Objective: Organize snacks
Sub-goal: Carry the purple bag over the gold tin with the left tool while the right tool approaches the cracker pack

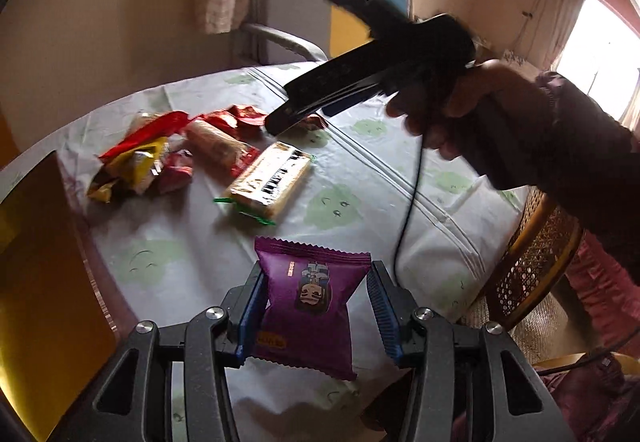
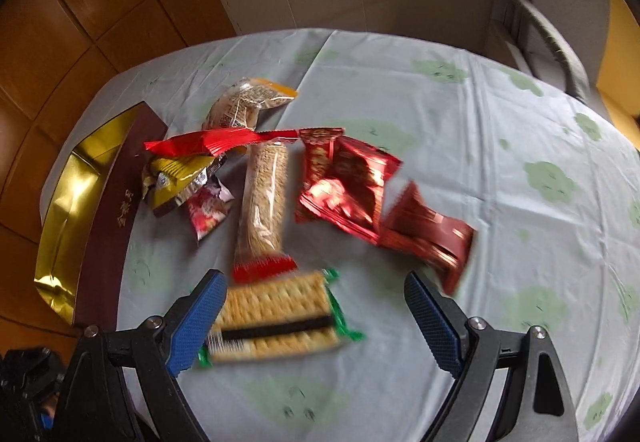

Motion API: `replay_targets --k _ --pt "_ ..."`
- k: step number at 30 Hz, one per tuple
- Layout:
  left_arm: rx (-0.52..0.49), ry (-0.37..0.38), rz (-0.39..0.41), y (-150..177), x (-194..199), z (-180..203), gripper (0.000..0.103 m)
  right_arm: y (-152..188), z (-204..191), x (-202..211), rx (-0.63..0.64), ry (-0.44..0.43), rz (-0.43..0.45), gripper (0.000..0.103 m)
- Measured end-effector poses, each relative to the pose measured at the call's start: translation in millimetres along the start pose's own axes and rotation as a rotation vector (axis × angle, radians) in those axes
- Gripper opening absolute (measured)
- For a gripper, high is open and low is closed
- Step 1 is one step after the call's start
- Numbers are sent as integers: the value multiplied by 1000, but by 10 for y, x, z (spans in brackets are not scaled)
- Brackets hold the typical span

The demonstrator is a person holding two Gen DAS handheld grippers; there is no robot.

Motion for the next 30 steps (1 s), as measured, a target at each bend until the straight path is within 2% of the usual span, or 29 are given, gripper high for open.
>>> replay_targets --k 4,10,13,16,21,23,26,30 --pt "59 -12 50 4 198 -136 50 8 -31 -231 -41 -46 -66 89" --pt "160 -28 107 28 550 -489 50 440 -62 -147 -18 -77 -122 86" --pt "240 -36 125 47 647 -736 50 727 -143 -59 43 -83 -179 86" --pt "303 -77 141 76 733 -977 50 858 -247 38 121 -86 -202 86" --pt "377 -146 140 147 808 -1284 50 664 -366 116 240 93 -98 86" --pt "413 -169 129 176 826 -1392 50 553 -463 76 312 136 -72 86" --pt "458 -186 110 208 857 -1574 50 395 -537 -86 392 154 -96 86" --pt "549 -215 72 194 851 -1935 50 328 -578 -97 442 135 -87 86"
Point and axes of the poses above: each gripper's, at about its wrist camera, not at the fingertips, and x roughly against the way its jaws point, z to its right, y to its underside, the point moved 3 cm from there along -x, roughly the way its jaws point, and after that the axes turned 3 degrees about -z, right-handed, at the moved point
